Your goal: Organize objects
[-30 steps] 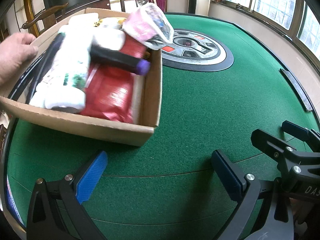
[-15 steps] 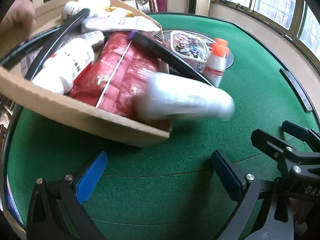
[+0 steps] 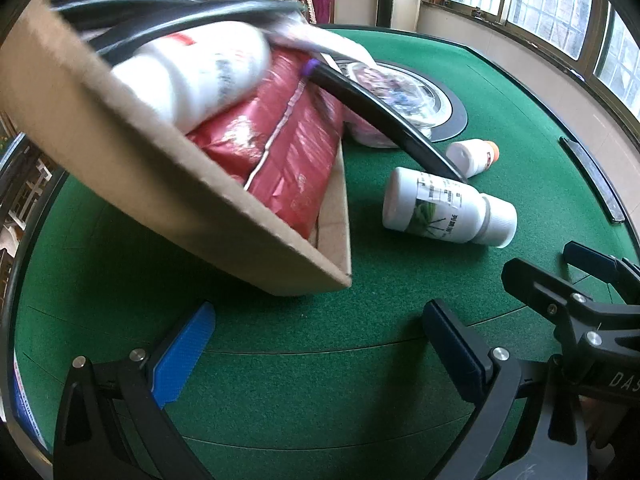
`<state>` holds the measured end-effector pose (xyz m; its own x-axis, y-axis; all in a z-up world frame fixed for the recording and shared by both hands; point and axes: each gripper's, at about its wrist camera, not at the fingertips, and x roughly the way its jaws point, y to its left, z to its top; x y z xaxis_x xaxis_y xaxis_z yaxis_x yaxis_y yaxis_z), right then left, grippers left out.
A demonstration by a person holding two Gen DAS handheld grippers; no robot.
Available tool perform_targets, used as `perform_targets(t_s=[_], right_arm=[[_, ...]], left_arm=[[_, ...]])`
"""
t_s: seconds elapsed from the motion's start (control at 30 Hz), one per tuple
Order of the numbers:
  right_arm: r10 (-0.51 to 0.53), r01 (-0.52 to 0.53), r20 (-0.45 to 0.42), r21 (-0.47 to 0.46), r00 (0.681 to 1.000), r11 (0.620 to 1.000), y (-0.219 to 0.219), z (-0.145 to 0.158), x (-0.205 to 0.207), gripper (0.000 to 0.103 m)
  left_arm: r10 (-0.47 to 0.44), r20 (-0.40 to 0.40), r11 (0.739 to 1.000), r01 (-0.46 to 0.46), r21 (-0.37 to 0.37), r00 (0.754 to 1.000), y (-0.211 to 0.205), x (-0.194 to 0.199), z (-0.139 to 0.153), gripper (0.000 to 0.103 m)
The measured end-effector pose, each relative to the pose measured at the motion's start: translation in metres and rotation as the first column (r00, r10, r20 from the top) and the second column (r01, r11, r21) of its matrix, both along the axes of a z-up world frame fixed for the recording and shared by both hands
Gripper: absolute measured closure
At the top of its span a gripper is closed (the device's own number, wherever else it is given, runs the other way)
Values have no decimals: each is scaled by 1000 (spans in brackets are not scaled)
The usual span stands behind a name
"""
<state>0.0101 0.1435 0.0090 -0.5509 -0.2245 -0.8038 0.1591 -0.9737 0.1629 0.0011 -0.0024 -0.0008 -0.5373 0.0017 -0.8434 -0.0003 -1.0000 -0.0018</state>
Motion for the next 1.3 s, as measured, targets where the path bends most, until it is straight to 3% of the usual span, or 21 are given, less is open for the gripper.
perform_targets(t_s=[1.3], right_arm=[[0,0,0,1,1000,1000,-3,1,3,0]], left_arm=[[0,0,1000,0,0,1000,5,1,4,0]])
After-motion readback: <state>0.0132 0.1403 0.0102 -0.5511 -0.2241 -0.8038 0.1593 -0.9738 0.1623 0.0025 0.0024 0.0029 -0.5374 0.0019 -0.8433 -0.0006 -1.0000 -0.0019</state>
